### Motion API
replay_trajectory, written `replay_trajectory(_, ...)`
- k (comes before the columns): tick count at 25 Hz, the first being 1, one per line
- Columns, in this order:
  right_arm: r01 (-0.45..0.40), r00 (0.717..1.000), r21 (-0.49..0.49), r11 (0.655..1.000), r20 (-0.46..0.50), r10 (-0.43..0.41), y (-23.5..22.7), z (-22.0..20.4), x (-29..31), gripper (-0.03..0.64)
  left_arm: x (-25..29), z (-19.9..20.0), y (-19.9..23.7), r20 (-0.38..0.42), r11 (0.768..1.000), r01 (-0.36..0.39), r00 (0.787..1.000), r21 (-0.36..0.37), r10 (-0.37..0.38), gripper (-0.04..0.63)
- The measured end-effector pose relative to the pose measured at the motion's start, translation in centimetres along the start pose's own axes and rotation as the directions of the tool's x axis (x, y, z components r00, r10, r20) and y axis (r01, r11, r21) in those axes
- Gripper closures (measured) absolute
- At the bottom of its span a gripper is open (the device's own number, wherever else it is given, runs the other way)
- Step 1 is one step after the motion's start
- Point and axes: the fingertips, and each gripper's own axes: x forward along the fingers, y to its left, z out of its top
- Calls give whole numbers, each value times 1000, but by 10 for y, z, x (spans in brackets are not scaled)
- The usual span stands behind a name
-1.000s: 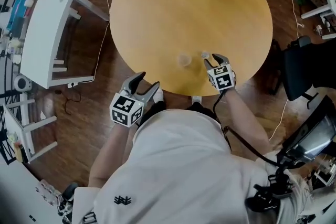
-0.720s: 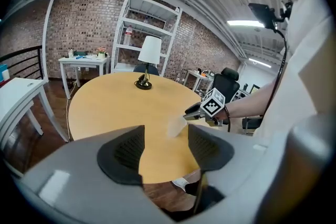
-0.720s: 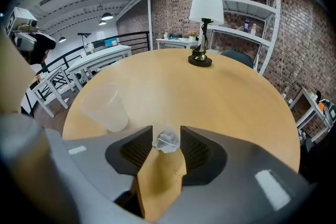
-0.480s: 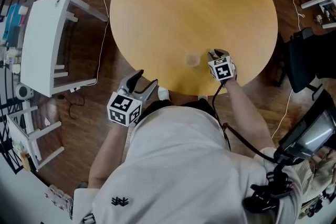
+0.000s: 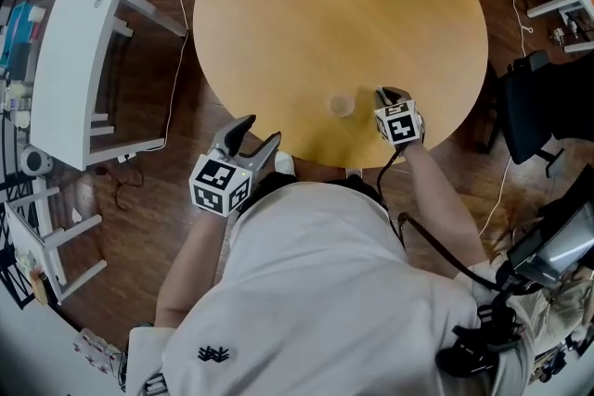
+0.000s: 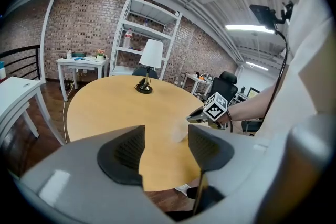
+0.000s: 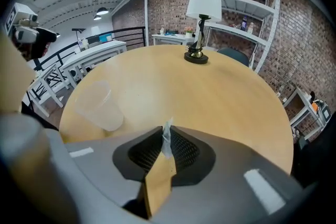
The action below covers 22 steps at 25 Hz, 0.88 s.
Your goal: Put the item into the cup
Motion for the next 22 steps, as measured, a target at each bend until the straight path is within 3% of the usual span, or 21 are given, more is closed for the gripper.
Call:
replay_trajectory(5, -36, 995, 10, 999, 94, 35, 16, 33, -37, 571, 0, -5, 2, 9, 1000, 0, 1000, -10, 0, 362)
replay_trajectory(11, -130, 971, -83, 988, 192, 144, 60, 74, -74, 571, 7, -7, -13, 18, 1000, 9, 1000, -26, -9, 362)
replay_trajectory(16, -194, 960, -146, 970, 173, 218, 88, 77, -68, 571, 11, -6, -26, 23, 999, 12, 1000, -34, -11, 362)
replay_trajectory(22, -213, 962, -202, 956, 125, 241, 114, 69, -52, 569, -2, -17, -18, 22, 999, -11, 1000, -46, 12, 362)
